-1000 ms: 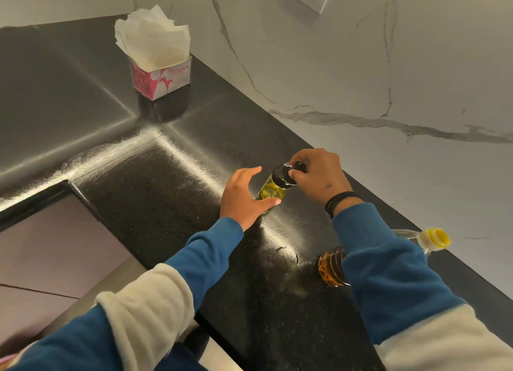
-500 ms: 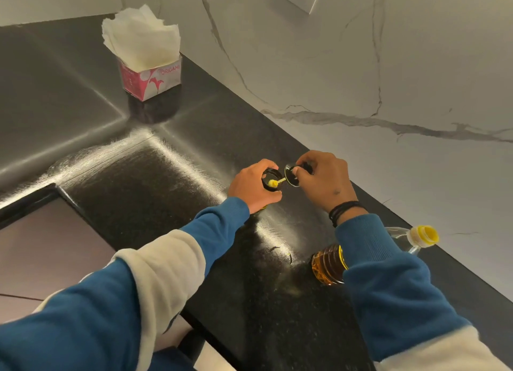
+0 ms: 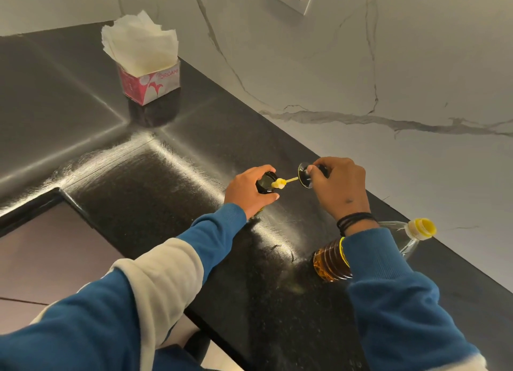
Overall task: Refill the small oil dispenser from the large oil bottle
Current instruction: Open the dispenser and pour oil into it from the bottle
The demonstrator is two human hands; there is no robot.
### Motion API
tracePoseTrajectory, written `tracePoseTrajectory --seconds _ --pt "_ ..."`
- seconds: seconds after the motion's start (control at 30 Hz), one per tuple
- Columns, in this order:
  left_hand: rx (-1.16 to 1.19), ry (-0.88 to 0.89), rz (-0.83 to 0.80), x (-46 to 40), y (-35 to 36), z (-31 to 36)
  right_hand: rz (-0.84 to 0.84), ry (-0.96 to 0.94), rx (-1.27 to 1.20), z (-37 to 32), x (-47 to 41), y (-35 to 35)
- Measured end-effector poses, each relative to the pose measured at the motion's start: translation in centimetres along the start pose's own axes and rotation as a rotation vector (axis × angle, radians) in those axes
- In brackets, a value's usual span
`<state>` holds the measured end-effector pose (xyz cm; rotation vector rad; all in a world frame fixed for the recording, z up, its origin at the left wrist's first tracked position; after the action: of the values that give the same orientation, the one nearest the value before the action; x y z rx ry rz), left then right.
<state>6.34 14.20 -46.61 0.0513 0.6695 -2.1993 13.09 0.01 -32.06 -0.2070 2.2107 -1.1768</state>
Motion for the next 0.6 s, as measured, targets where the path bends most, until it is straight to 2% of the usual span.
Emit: tracePoseTrajectory --seconds 0.2,0.4,0.6 --pt "0.014 -0.008 -0.001 0.0 0.0 0.1 0.055 -0.102 -0.001 -0.9 0.0 -0.8" --pt "0.008 -0.014 -0.003 0.1 0.0 0.2 -0.103 -0.226 0.105 -0.5 1.3 -0.9" --pt "0.017 -0.023 0.001 0.2 0.0 0.3 -0.033 -0.296 0.065 -1.2 1.2 -1.9"
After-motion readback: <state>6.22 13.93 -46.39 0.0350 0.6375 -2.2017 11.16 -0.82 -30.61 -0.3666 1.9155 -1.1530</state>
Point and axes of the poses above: each hand's wrist, its own x-axis away from the middle knuckle, its own y-axis out of the palm, z = x × y, the point moved 1 cm from there along -x, towards the middle knuckle, and after that the axes turned 14 degrees about z, right-handed, at the moved point
